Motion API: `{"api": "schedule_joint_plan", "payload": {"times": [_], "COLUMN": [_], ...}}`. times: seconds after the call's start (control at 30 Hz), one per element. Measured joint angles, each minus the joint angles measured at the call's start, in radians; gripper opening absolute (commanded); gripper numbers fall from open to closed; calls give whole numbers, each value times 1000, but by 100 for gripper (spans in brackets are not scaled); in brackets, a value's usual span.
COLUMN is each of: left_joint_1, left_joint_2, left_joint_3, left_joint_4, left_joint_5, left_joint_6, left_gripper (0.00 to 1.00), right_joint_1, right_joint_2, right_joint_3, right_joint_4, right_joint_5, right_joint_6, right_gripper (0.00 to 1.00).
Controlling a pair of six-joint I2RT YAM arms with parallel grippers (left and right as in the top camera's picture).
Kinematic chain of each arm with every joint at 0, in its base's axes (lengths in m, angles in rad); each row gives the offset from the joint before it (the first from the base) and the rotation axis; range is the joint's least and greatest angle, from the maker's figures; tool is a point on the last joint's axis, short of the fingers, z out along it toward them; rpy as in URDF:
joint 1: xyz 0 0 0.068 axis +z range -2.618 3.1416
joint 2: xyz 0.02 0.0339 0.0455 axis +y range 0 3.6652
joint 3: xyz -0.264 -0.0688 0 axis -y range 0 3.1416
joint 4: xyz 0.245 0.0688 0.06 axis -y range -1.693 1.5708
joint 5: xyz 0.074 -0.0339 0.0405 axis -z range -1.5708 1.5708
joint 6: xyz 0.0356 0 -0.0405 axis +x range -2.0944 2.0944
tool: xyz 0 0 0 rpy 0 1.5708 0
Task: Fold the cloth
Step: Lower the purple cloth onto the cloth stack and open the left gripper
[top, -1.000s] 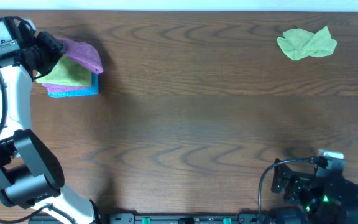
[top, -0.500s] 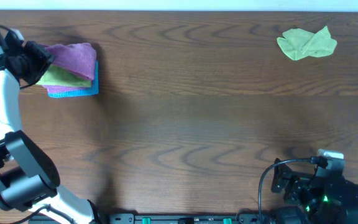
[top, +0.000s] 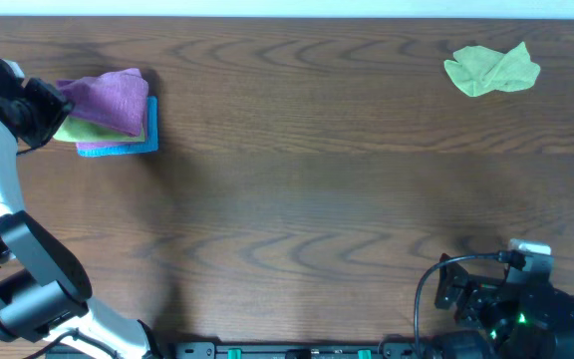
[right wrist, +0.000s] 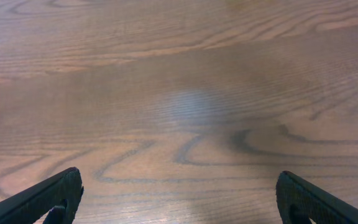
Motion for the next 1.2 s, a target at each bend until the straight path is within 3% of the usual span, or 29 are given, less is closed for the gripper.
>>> {"api": "schedule_joint_plan", "payload": {"times": [0.2, 0.6, 0.8, 0.87, 0.9, 1.2], "left_joint_1": [0, 26, 55, 50, 43, -137], "left_joint_2": [0, 0, 0, 0, 0, -69], "left_joint_3": [0, 0, 0, 1, 1, 2], "left_joint_4": [-3, -3, 17, 34, 39, 50], "left_joint_5": [-35, -74, 35, 97, 130, 251], "left_joint_6": [8, 13, 13, 16, 12, 23], "left_gripper": [38, 57, 72, 84, 98, 95], "right_joint_1": [0, 0, 0, 0, 0, 0], "right_joint_2": [0, 0, 0, 0, 0, 0], "right_joint_3": [0, 0, 0, 0, 0, 0], "right_joint_4": [0, 0, 0, 0, 0, 0], "right_joint_5": [0, 0, 0, 0, 0, 0], "right_joint_6": [0, 0, 0, 0, 0, 0], "right_gripper": [99, 99, 99, 99, 99, 99]}}
